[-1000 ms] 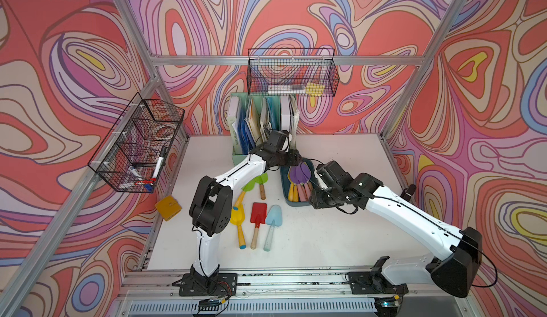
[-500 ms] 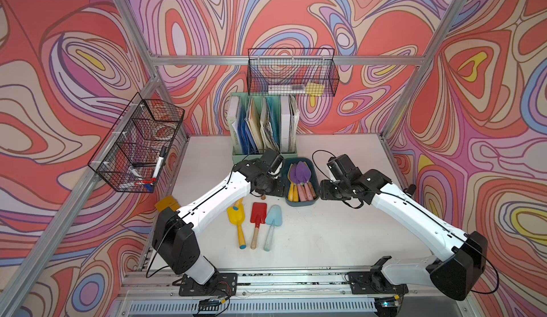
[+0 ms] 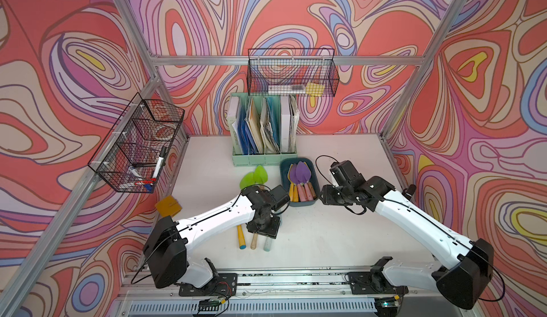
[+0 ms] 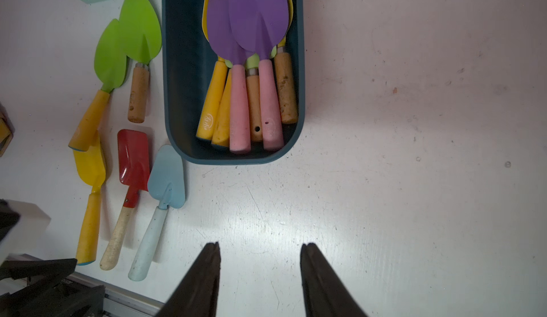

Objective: Put the shovel into the storage box
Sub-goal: Pick up the shovel from the center of the board.

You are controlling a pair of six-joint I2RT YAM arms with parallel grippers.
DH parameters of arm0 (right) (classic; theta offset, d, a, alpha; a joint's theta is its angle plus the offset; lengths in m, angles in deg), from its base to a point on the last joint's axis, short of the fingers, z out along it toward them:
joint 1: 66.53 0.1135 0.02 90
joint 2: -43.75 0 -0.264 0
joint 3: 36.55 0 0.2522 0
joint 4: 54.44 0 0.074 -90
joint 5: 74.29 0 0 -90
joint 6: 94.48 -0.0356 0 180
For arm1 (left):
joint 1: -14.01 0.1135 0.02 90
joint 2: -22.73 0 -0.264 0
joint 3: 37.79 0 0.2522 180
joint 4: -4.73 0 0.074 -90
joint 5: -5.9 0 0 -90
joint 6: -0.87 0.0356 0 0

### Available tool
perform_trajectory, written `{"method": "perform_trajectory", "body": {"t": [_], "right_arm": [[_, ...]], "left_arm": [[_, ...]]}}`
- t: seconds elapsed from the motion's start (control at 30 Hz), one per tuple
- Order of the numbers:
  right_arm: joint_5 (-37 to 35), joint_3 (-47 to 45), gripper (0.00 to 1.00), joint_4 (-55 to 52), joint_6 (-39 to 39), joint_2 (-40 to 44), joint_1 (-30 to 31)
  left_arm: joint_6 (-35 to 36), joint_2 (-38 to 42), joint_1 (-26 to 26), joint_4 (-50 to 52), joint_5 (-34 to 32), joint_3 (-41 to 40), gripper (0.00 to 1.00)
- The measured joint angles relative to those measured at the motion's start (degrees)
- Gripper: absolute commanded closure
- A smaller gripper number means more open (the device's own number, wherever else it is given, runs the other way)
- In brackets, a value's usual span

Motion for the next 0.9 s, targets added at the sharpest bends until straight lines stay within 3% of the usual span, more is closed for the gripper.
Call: {"method": "perform_trajectory", "body": {"t": [0.9], "right_arm": [[0.66,-3.10,0.54,0.66,-0.92,3.08,0.00]], "left_arm": [[-3.52,-9.81,-2.03,-10.91,0.85,-5.84,0.43]]}}
